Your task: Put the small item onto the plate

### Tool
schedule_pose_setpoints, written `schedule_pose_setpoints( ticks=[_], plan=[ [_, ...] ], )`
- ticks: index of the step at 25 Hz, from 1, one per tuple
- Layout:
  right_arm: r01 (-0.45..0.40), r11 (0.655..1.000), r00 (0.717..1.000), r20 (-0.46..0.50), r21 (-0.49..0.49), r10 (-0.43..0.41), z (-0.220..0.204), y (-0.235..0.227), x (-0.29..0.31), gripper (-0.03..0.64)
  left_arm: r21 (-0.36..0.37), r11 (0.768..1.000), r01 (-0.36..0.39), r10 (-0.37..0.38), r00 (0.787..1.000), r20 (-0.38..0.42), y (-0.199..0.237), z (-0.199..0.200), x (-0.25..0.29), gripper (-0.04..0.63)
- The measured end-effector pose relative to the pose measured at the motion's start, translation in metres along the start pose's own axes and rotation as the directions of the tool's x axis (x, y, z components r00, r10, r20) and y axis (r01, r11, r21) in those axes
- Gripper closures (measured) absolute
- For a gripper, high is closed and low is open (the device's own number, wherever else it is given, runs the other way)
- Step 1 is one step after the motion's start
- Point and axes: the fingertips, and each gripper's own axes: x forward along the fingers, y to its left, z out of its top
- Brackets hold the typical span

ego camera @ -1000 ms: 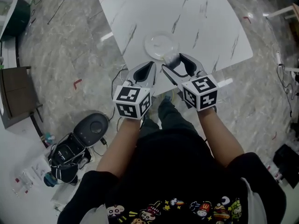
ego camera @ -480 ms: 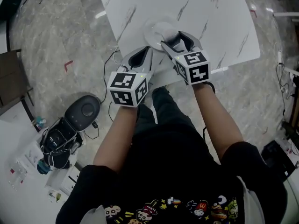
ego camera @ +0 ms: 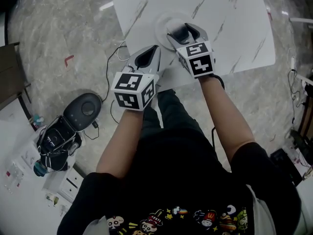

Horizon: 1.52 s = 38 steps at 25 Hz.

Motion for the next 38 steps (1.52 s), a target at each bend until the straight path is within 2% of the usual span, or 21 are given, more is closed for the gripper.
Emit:
schedule_pose_setpoints(
  ticks=[17, 22, 26, 28, 32, 35, 38],
  plan=[
    [0.019, 0.999, 1.000, -0.012, -0.039, -0.019, 0.004, -0.001, 0.012, 0.285, -0.006, 1.000, -0.004, 0.004, 1.000, -0.003, 0.006, -0.008, -0.007, 0.594],
    [0.028, 0.999, 1.000, -0.010, -0.033, -0.029, 0.002, 0.001, 0.010, 0.282, 0.001, 1.000, -0.005, 0.005, 1.000, -0.004, 0.007, -0.008, -0.010, 0.595],
    [0.043, 0.999, 0.998, 0.035, 0.005, -0.043, 0.008, -0.003, 0.001, 0.287, 0.015, 1.000, -0.007, 0.007, 1.000, -0.001, 0.009, -0.006, -0.012, 0.594],
    [0.057, 0.998, 0.996, 0.069, 0.027, -0.059, 0.014, -0.007, -0.010, 0.319, 0.025, 1.000, -0.005, 0.005, 1.000, 0.002, 0.009, -0.004, -0.013, 0.594],
    [0.101, 0.992, 0.978, 0.173, 0.071, -0.112, 0.033, -0.014, -0.045, 0.469, 0.054, 0.999, 0.002, -0.003, 1.000, 0.006, 0.004, 0.003, -0.017, 0.594],
    [0.143, 0.983, 0.951, 0.261, 0.113, -0.168, 0.049, -0.017, -0.085, 0.586, 0.089, 0.996, 0.010, -0.012, 1.000, 0.021, -0.002, 0.016, -0.025, 0.595],
    [0.161, 0.975, 0.921, 0.332, 0.155, -0.205, 0.064, -0.020, -0.122, 0.597, 0.152, 0.988, 0.015, -0.023, 0.999, 0.048, -0.009, 0.038, -0.032, 0.595]
  ],
)
